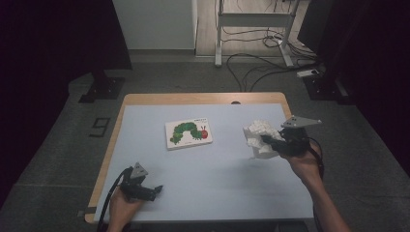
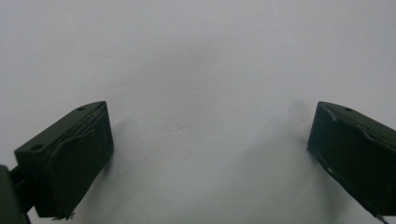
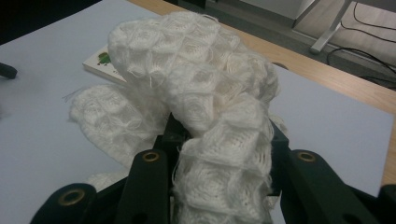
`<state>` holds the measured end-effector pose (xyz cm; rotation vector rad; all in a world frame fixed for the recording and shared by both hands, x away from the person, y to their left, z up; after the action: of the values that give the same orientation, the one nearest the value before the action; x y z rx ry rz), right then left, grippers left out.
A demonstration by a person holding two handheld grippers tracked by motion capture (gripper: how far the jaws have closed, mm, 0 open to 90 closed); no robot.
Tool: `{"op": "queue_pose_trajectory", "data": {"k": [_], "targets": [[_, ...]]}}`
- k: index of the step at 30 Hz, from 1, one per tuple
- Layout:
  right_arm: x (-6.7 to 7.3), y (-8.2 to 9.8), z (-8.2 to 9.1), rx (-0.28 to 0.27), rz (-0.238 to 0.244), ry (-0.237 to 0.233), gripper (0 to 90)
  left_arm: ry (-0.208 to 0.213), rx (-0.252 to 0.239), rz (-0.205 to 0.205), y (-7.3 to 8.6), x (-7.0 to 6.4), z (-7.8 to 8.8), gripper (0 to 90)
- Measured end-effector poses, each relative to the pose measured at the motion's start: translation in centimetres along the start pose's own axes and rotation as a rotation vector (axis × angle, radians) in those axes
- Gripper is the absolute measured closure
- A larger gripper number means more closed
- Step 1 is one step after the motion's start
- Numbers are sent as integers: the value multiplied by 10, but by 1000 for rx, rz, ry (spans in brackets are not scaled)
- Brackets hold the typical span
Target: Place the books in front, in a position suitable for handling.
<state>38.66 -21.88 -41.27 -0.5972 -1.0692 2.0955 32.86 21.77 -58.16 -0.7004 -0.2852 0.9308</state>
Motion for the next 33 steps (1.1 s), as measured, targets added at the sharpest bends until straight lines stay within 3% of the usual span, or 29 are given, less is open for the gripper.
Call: {"op": "queue_pose_trajectory", "data": {"k": [9,13,20,29,33], "targets": [[4,16,21,8,-8,5,633,-1,-1,0,0,0,0,1],[3,26,23,16,-18,5,632,-1,0,0,0,0,0,1],[3,49,7,46,-24,14,630,0,1,0,0,0,0,1],[9,83,-24,86,7,37,624,1,-1,2,0,0,0,1],[9,98,-36,99,-2,41,617,0,-1,2,0,0,0,2]]}}
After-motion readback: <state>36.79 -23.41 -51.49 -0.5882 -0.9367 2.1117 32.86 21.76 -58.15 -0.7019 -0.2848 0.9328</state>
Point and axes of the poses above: each handheld gripper's, and its own axes: z roughly backward along the jaws, y roughly out of its underside, x roughly to its left, the point moved 7 cm from there along -z, roughly forward along the jaws, and after that the axes turned 6 degrees about z, right-handed, at the moved point
